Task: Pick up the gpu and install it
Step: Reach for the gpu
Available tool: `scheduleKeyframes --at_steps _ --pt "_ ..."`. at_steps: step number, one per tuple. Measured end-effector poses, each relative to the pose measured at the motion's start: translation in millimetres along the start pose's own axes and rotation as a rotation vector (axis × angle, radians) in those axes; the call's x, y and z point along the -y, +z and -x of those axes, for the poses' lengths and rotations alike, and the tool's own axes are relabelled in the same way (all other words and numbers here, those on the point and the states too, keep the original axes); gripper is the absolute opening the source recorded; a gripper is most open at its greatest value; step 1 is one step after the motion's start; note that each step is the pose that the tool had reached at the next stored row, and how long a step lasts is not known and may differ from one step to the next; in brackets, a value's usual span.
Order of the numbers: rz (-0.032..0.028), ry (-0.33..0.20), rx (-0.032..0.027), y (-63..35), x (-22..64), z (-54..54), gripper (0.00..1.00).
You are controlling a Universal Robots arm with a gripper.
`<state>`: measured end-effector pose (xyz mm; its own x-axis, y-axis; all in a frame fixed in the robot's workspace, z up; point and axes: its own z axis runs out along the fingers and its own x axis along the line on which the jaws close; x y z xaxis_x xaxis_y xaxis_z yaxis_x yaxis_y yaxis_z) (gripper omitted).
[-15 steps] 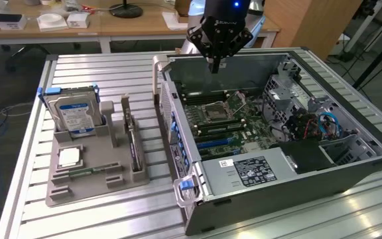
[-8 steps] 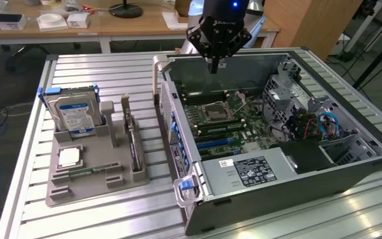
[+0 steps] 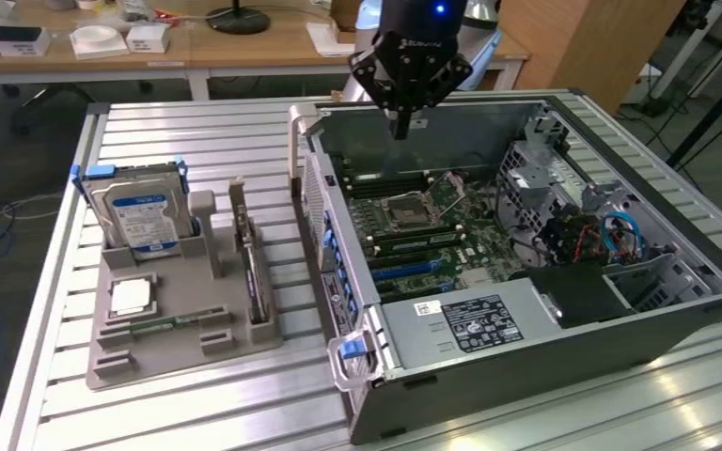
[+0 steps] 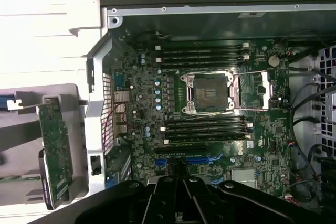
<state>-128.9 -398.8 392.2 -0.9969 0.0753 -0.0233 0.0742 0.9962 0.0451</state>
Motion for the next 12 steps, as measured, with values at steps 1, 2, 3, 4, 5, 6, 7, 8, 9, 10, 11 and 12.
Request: scheduleKeyframes --at_steps 1,2,3,4,5,6,7,8,9,10,11,12 --pt "0.0000 0.000 0.0000 0.0 0.0 -0.5 0.11" --pt "0.0000 0.000 0.0000 0.1 0.1 -0.9 0.11" --pt "0.0000 0.000 0.0000 0.2 0.1 -1.4 0.11" --pt "0.0000 0.000 0.0000 0.2 0.1 -1.8 0.11" --pt "0.0000 0.000 0.0000 0.3 0.2 -2.2 0.11" --pt "-0.0001 0.000 0.0000 0.3 0.2 -2.6 0.11" --pt "0.0000 0.000 0.0000 0.4 0.2 -2.9 0.11" --pt "0.0000 0.000 0.0000 0.4 0.3 -3.3 0.11" --pt "0.0000 0.000 0.0000 0.4 0.3 -3.7 0.11" --pt "0.0000 0.000 0.0000 0.5 0.3 -4.1 0.11" --pt "0.0000 0.000 0.0000 0.5 0.4 -4.6 0.11" --pt "0.0000 0.000 0.0000 0.6 0.4 -5.1 0.11"
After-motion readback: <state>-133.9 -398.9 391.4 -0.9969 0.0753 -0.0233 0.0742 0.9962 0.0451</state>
